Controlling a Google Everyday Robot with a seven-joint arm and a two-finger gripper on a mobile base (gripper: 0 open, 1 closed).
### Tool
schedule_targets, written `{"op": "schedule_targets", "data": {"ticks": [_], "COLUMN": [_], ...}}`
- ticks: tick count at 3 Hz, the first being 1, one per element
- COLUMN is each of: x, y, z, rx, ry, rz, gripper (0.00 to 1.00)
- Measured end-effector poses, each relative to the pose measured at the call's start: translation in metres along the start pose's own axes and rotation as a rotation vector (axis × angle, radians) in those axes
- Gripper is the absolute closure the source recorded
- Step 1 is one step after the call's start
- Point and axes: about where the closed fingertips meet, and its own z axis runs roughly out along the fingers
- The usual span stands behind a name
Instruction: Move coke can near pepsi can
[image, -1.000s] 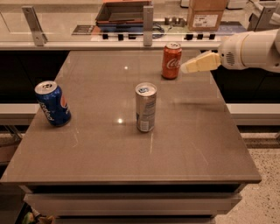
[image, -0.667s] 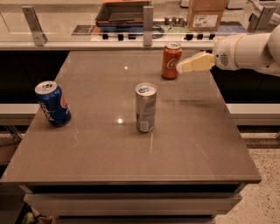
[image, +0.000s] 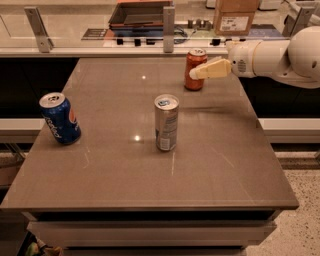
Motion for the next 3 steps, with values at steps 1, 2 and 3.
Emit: {"op": "schedule_targets", "data": {"ticks": [1,2,3], "x": [-0.001,0.005,0.010], "y": [0.002,0.004,0.005], "z": [0.018,0.033,0.045], "rx": [-0.040,-0.068,-0.088], "ry": [-0.031,-0.043,-0.053], "rz": [0.011,0.032,0.050], "gripper": [0.00,0.00,0.00]}}
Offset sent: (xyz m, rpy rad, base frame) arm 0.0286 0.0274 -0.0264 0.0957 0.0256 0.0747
